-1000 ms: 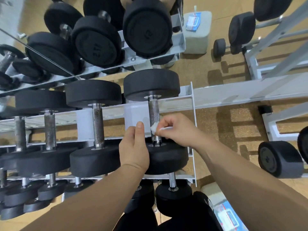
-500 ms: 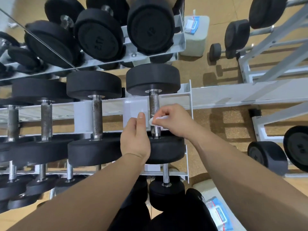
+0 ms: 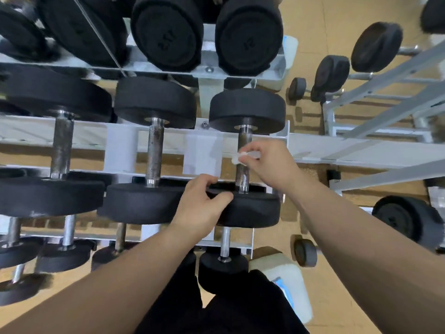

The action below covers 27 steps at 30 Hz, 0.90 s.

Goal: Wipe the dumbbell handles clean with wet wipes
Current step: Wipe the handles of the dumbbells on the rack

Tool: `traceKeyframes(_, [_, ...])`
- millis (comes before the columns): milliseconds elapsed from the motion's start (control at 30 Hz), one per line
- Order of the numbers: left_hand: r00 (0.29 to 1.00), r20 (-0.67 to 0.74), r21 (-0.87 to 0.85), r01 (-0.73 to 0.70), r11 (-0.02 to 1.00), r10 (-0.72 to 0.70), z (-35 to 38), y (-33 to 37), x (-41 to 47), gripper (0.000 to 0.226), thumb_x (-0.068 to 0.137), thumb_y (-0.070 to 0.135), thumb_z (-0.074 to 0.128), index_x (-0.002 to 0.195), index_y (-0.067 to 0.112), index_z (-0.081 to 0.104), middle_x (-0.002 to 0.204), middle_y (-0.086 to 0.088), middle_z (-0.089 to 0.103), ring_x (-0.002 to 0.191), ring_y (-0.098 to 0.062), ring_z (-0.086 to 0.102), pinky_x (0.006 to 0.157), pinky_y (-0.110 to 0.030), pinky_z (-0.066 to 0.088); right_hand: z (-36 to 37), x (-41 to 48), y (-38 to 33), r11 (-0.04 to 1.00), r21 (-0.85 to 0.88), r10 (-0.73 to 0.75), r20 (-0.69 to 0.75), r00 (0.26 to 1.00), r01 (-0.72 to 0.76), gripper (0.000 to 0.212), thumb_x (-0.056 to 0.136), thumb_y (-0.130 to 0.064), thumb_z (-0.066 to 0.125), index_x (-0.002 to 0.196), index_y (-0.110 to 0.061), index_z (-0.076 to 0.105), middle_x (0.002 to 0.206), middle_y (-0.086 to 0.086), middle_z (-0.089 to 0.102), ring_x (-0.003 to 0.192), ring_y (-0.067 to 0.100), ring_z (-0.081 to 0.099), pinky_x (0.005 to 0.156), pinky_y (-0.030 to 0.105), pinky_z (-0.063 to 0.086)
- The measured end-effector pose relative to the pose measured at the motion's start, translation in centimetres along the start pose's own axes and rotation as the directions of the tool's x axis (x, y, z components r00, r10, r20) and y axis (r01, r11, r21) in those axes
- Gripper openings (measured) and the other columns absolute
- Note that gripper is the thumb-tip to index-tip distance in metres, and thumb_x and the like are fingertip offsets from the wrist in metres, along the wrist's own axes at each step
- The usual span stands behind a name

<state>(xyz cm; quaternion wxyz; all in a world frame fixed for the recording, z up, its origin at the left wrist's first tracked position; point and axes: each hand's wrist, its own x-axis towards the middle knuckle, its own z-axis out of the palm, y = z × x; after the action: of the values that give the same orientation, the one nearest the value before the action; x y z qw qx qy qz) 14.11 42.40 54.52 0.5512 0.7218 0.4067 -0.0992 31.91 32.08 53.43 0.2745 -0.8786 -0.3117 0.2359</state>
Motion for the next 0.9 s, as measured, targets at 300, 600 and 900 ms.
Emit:
traceKeyframes(300, [0.926,0.114,0.245,-0.377,0.893,0.359,-3.4,-0.6,0.3,0.028,0.078,0.041,0.082,0.088,0.021,0.064,0.094,0.008,0.057,0.092,-0.009,0.054,0.084,-0.022,0.044,0.6,0.0,-1.4,0.935,-0.315,-0.169,0.007,0.986,0.163,0.018,0.091,-0.020,0.071,0.107,-0.017,0.078,0.098,0.005,0.073,0.089,0.022,0.066,0.082,0.030,0.050])
traceKeyframes(600, [0.894,0.175,0.181,-0.440,0.879,0.412,-3.8,-1.1,0.9,0.031,0.081,0.043,0.080,0.086,0.017,0.062,0.093,0.003,0.054,0.085,-0.016,0.054,0.081,-0.037,0.050,0.0,2.6,-2.9,0.944,-0.330,-0.056,-0.082,0.995,0.026,0.023,0.091,-0.029,0.071,0.109,-0.016,0.077,0.105,0.004,0.076,0.095,0.019,0.069,0.087,0.034,0.054])
traceKeyframes(900, [0.848,0.246,0.241,-0.522,0.818,0.469,-4.0,-1.7,0.7,0.029,0.090,0.042,0.071,0.087,0.022,0.049,0.097,0.005,0.043,0.089,-0.015,0.044,0.076,-0.028,0.037,0.2,0.1,-3.6,0.822,-0.500,-0.148,0.278,0.949,0.275,0.015,0.091,-0.022,0.070,0.100,-0.015,0.080,0.097,0.005,0.076,0.091,0.023,0.068,0.079,0.033,0.052])
